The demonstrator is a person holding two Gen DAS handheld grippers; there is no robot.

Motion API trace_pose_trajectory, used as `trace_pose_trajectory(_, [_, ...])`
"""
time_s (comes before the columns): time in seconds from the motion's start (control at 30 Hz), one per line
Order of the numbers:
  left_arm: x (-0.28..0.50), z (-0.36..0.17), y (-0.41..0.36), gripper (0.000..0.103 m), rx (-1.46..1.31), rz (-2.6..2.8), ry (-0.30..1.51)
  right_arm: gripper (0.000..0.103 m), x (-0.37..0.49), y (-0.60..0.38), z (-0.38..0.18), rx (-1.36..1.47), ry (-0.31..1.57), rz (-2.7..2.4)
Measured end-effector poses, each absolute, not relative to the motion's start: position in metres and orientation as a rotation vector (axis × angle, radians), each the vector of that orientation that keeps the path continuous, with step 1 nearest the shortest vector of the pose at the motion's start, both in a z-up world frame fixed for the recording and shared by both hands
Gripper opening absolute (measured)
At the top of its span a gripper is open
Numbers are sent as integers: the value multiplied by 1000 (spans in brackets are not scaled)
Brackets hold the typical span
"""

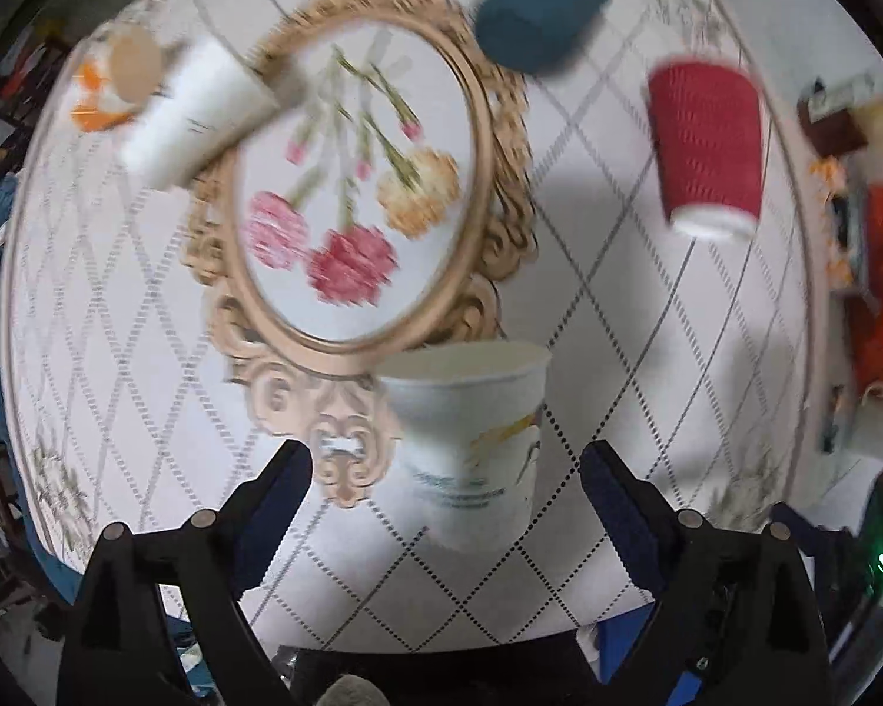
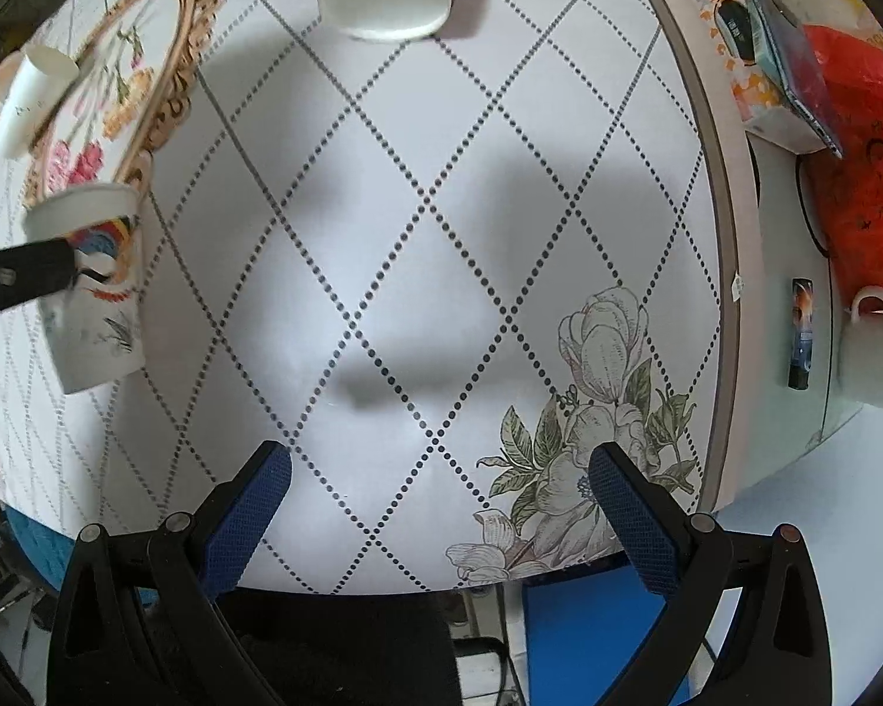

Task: Flip cup upside down
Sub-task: 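Lower the cup upright onto the table and open the left tool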

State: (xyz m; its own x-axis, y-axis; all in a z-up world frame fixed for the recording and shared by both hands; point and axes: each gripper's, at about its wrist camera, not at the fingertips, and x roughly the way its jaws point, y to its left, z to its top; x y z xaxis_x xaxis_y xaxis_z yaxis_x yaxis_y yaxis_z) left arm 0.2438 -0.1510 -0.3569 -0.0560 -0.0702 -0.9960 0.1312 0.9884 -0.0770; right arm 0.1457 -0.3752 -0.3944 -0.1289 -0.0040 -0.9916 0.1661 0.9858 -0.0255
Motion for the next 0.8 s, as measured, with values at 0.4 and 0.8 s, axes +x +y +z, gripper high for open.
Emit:
trace_pose_trajectory(0.4, [210,-289,-50,96,-34,94,1496,103,177,-335,-344,213,1608,90])
trace_pose_trajectory(0.8, [186,-313,12,96,-54,163,1524,103,193,-252,-320,28,1588,163])
